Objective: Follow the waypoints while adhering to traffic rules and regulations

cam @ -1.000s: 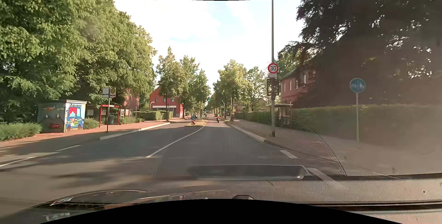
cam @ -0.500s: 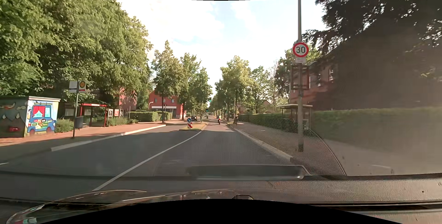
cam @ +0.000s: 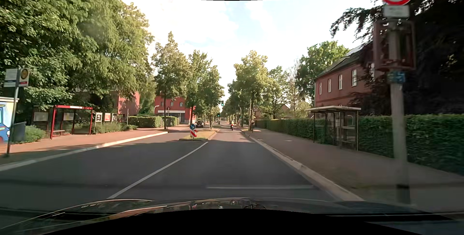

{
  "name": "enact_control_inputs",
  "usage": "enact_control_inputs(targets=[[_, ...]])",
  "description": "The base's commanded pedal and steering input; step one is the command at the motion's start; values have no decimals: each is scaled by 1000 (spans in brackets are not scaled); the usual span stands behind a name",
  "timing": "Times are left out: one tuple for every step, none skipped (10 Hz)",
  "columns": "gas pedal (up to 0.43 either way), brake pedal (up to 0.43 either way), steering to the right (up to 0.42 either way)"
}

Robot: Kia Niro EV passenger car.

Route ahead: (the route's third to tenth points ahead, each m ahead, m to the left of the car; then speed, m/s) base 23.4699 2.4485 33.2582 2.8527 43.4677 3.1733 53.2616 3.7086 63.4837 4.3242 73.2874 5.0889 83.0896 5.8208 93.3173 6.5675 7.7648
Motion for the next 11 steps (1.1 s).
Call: enact_control_inputs(targets=[[150, 0, -13], [150, 0, -13], [150, 0, -11], [150, 0, -11], [150, 0, -12], [150, 0, -12], [150, 0, -12], [150, 0, -12], [150, 0, -12], [150, 0, -11], [150, 0, -11]])
